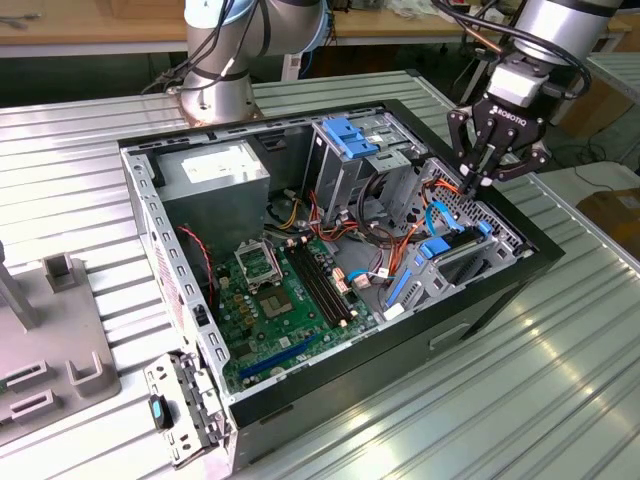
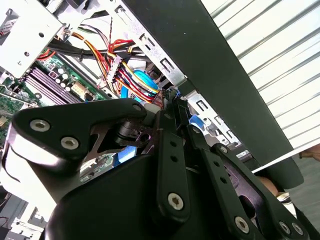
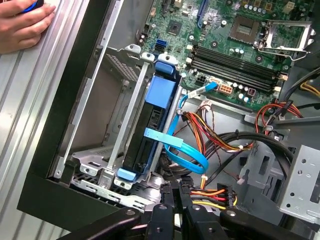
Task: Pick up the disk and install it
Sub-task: 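Insert the second disk wire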
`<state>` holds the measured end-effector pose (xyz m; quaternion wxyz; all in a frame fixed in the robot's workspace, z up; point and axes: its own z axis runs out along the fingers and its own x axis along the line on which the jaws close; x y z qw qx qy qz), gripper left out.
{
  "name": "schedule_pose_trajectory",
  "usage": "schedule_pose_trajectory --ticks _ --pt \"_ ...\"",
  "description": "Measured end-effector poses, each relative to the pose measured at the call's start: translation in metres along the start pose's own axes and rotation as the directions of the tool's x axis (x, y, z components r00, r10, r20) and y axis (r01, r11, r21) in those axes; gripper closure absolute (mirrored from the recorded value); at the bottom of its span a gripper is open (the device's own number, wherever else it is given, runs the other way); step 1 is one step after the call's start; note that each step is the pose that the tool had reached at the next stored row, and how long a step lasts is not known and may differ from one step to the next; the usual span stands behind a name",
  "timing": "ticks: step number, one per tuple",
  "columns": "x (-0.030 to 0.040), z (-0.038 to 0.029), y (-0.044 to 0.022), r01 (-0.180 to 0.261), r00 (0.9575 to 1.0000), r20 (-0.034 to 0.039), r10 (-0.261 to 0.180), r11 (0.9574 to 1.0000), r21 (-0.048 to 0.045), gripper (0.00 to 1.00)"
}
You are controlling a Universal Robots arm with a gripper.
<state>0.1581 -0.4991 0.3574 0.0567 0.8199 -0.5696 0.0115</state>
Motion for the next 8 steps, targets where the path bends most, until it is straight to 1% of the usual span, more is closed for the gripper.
schedule_pose_trajectory --ticks 8 --pt "0.0 0.0 0.0 0.0 1.0 0.0 0.0 1.0 0.0 0.84"
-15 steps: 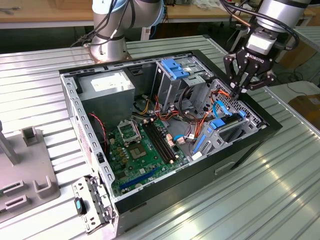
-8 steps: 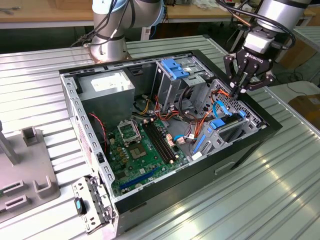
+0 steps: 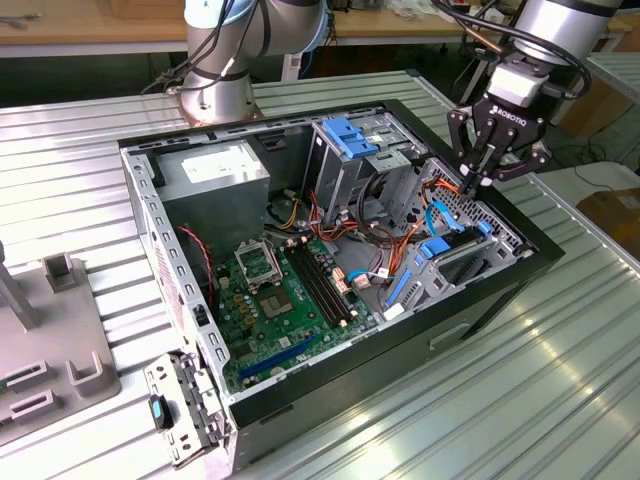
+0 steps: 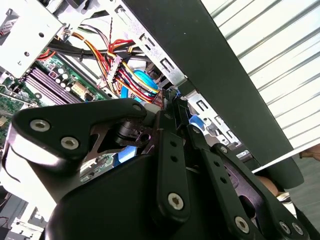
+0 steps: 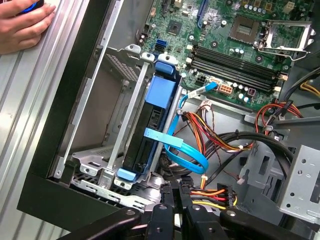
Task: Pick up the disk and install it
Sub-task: 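Insert the second disk wire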
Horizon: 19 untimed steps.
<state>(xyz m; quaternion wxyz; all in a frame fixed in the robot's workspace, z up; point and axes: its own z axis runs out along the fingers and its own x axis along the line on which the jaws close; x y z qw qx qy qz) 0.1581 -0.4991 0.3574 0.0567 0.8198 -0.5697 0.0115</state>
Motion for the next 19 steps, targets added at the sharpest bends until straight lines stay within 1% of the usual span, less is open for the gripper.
schedule_pose_trajectory --ticks 2,5,6,9,10,11,12,13,14,15,16,19 --pt "0.0003 0.0 0.0001 -0.001 1.0 0.0001 0.001 1.0 -0.0001 0.84" --pt "0.0005 0.0002 0.0006 -0.038 0.9993 0.0029 0.038 0.9993 -0.0033 0.84" --pt "0.0003 0.0003 0.0012 -0.042 0.9991 0.0036 0.042 0.9991 -0.0035 0.84" --pt "-0.0003 -0.0023 0.0034 -0.045 0.999 0.0054 0.045 0.999 -0.0008 0.84" --pt "-0.0002 -0.0042 0.0039 -0.045 0.999 0.0061 0.045 0.999 0.0012 0.84" --pt "-0.0002 -0.0058 0.0043 -0.046 0.9989 0.007 0.046 0.9989 0.0054 0.84" --pt "-0.0002 -0.0059 0.0045 -0.046 0.9989 0.0109 0.046 0.9988 0.0171 0.84" --pt "-0.0003 -0.006 0.0045 -0.047 0.9986 0.0246 0.046 0.9984 0.0316 0.84" --pt "-0.0002 -0.0061 0.0054 -0.049 0.9965 0.0715 0.044 0.996 0.0741 0.84" --pt "-0.0001 -0.0067 0.0061 -0.05 0.9962 0.0748 0.044 0.9955 0.0801 0.84" --pt "0.0001 -0.0076 0.0063 -0.05 0.9962 0.0749 0.044 0.9954 0.0819 0.84" --pt "0.0008 -0.0133 0.0069 -0.05 0.9962 0.0746 0.044 0.9951 0.0856 0.84"
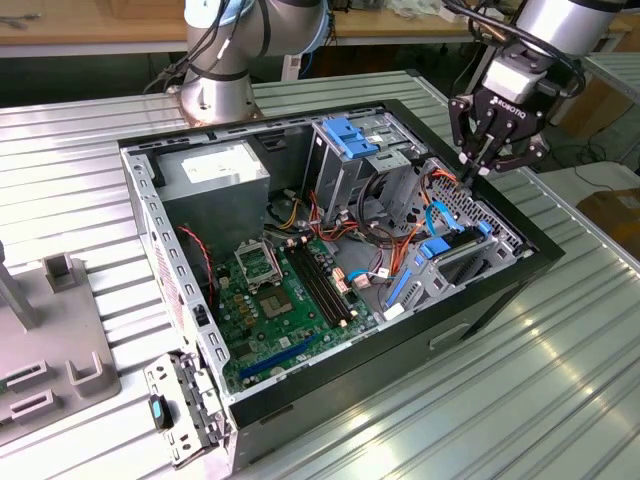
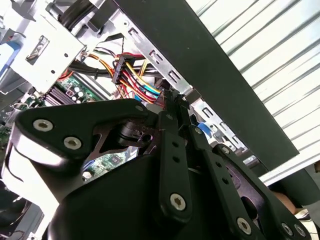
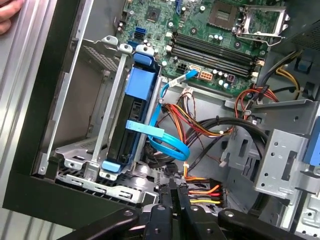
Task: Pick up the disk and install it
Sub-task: 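Insert the second disk wire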
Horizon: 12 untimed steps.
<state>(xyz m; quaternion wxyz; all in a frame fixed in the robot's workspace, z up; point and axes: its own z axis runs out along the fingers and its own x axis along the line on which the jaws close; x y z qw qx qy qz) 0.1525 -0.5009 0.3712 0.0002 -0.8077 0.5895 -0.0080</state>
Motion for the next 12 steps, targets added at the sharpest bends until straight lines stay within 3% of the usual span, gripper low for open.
schedule_pose_trajectory --ticks 2,5,6,7,8,9,12 --pt "0.0005 -0.0074 0.0001 0.0 1.0 -0.0016 0.0 1.0 0.0055 0.84" --pt "0.0022 -0.0095 0.0007 0.0 1.0 -0.0043 0.0 0.9999 0.0141 0.84" --pt "0.0026 -0.0095 0.001 0.0 1.0 -0.0067 0.0 0.9997 0.0241 0.84" --pt "0.0029 -0.0095 0.0013 0.0 1.0 -0.0094 0.001 0.9994 0.0358 0.84" --pt "0.0037 -0.0094 0.0021 0.0 0.9999 -0.0155 0.001 0.9979 0.0643 0.84" --pt "0.0041 -0.0094 0.0026 0.0 0.9998 -0.021 0.002 0.9963 0.0865 0.84" --pt "0.0051 -0.0094 0.0077 0.001 0.9994 -0.0355 0.004 0.9911 0.1329 0.84"
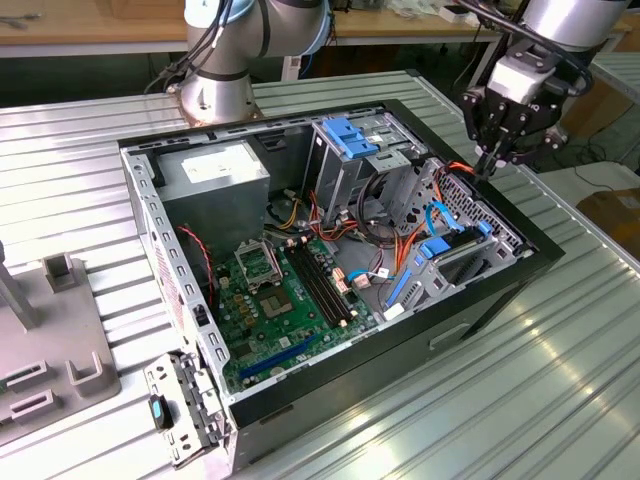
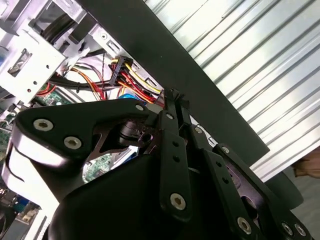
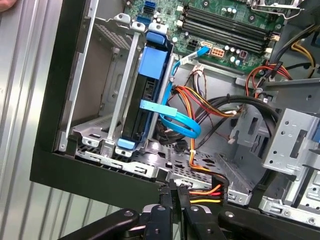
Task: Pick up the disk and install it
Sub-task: 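Insert the second disk wire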
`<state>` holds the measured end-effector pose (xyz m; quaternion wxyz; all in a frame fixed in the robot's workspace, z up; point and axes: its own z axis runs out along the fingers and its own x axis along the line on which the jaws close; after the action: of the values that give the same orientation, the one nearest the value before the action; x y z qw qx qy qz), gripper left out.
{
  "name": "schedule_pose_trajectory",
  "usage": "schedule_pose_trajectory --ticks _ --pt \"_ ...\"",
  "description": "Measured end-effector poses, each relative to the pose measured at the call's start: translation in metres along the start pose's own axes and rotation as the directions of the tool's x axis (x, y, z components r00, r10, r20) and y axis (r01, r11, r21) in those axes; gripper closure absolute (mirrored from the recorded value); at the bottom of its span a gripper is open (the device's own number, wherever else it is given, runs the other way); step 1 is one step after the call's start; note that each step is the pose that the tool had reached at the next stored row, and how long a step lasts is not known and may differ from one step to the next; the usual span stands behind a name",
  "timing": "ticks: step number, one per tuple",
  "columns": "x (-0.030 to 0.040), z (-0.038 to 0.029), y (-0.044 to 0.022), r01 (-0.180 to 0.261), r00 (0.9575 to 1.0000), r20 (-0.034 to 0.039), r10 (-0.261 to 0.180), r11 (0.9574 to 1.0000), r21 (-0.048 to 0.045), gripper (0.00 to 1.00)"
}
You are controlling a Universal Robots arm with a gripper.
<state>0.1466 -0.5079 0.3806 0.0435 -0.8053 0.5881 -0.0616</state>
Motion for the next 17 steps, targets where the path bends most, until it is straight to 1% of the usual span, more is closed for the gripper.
schedule_pose_trajectory --ticks 1,5,8,10,12,15,17 --pt "0.0003 0.0002 0.0003 -0.001 1.0 -0.0008 0.001 1.0 0.0031 0.84" --pt "0.0007 0.0002 0.0006 -0.005 1.0 -0.0016 0.005 1.0 0.0031 0.84" --pt "0.0013 0.0004 0.0022 -0.009 1.0 -0.0023 0.009 1.0 0.0036 0.84" --pt "0.0014 0.0014 0.0039 -0.018 0.9998 -0.0052 0.018 0.9998 0.0035 0.84" --pt "0.0011 0.0019 0.0052 -0.023 0.9997 -0.0063 0.023 0.9997 0.0036 0.84" --pt "0.0001 0.0016 0.0092 -0.027 0.9996 -0.0069 0.027 0.9996 0.0036 0.84" --pt "-0.0017 0.0015 0.0152 -0.032 0.9995 -0.0086 0.032 0.9995 0.0036 0.84"
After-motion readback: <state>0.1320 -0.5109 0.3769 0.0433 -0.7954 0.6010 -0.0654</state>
